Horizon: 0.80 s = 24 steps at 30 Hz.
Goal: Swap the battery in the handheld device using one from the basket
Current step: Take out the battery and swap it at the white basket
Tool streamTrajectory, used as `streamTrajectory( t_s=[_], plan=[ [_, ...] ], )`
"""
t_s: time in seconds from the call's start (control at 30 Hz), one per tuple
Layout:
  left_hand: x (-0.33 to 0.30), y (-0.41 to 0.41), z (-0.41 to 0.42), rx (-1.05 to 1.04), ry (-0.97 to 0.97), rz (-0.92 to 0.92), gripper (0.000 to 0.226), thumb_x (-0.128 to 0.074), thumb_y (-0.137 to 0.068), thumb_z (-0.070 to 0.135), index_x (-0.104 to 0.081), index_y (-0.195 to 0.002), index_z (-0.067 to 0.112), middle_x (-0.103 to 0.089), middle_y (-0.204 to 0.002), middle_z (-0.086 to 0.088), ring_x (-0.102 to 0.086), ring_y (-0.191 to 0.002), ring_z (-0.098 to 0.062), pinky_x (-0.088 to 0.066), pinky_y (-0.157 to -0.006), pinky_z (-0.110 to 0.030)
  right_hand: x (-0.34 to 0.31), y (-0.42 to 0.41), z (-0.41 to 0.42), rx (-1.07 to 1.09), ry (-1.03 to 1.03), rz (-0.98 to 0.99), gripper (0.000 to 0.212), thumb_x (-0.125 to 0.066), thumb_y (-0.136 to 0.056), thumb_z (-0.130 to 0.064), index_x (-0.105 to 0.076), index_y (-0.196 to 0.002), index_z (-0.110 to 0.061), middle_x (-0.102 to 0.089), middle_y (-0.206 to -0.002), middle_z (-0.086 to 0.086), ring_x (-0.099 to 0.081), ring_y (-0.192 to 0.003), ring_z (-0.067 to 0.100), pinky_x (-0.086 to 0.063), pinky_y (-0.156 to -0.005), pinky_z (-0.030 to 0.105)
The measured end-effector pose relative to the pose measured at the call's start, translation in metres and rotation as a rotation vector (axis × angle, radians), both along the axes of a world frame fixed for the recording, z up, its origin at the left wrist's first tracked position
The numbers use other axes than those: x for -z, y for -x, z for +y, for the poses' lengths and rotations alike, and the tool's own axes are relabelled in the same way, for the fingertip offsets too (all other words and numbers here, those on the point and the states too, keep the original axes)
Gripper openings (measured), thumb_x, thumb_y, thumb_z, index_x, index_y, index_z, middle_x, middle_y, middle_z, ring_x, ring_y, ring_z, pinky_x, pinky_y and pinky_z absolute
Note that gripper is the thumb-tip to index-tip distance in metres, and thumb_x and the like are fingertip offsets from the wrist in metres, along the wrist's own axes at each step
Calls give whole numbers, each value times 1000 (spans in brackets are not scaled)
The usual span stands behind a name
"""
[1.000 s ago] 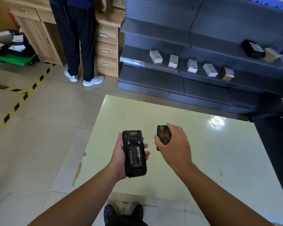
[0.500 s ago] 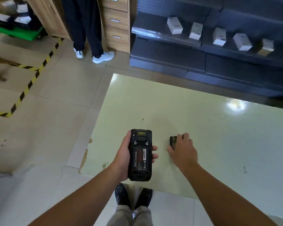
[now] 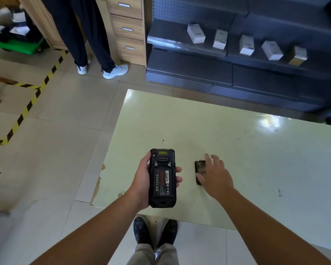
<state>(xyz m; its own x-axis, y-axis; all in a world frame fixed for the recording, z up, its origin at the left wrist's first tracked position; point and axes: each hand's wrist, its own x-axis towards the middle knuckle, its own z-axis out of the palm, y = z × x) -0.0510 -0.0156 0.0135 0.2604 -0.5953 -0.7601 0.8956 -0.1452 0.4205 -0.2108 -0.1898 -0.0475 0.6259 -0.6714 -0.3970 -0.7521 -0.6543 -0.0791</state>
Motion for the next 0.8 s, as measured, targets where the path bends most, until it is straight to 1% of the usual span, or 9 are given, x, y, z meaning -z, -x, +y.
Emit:
streamTrajectory(
  t_s=[0.1, 0.17, 0.2, 0.27, 0.33, 0.43, 0.63, 0.73, 0.8],
  plan=[
    [-16, 2, 4, 7, 15, -10, 69, -35, -100, 55, -67, -126, 0, -69, -115, -32, -68, -78, -41, -57, -77, -43, -45, -5, 14, 9, -16, -354, 66, -64, -97, -43, -43, -151, -13, -46, -153, 6, -43, -135, 23, -45, -108, 41],
    [-17, 2, 4, 16, 7, -22, 70, -35, -99, 53, -65, -128, -2, -68, -114, -31, -68, -79, -41, -57, -77, -43, -82, -12, 31, -131, -28, -638, 58, -70, -95, -44, -55, -143, -14, -56, -142, 1, -49, -130, 17, -44, -109, 37],
    [-23, 3, 5, 39, 8, -38, 70, -35, -99, 54, -67, -127, -2, -70, -109, -30, -69, -79, -40, -57, -75, -42, -105, -13, 44, -256, -48, -699, 58, -69, -95, -47, -57, -141, -15, -58, -139, -1, -50, -128, 15, -42, -110, 34],
    [-32, 7, 6, 69, 0, -61, 68, -34, -100, 55, -76, -109, 2, -74, -89, -23, -70, -71, -35, -59, -64, -36, -139, -11, 68, -546, -47, -642, 65, -66, -94, -57, -56, -144, -17, -59, -141, -3, -50, -129, 17, -38, -111, 33],
    [-39, 11, 5, 90, -1, -70, 67, -34, -100, 58, -80, -96, 9, -75, -80, -16, -72, -67, -29, -59, -62, -34, -149, -7, 79, -732, 30, -511, 69, -63, -93, -60, -54, -146, -17, -58, -143, -1, -48, -130, 20, -37, -113, 36],
    [-48, 15, 5, 88, -11, -60, 67, -36, -98, 60, -83, -91, 13, -76, -81, -13, -73, -68, -28, -56, -66, -34, -151, -5, 81, -740, 35, -455, 68, -62, -93, -58, -55, -145, -15, -58, -144, 0, -47, -131, 20, -41, -111, 38],
    [-56, 23, 4, 89, -16, -49, 63, -41, -97, 60, -81, -83, 13, -72, -70, -10, -70, -58, -27, -55, -55, -29, -161, 1, 78, -761, 117, -443, 61, -68, -93, -49, -62, -136, -6, -64, -133, 10, -55, -120, 25, -51, -99, 38],
    [-54, 28, 4, 82, -30, -32, 65, -40, -96, 61, -80, -78, 13, -72, -67, -9, -70, -55, -26, -54, -52, -27, -157, 2, 79, -936, 272, -308, 57, -43, -109, -43, -58, -137, 4, -64, -133, 22, -58, -119, 35, -51, -102, 45],
    [-52, 30, 5, 78, -41, -30, 65, -40, -97, 61, -79, -78, 13, -72, -65, -8, -69, -54, -25, -53, -50, -26, -158, 3, 79, -998, 325, -292, 57, -26, -114, -34, -58, -136, 9, -66, -131, 27, -61, -118, 39, -51, -101, 48]
  ],
)
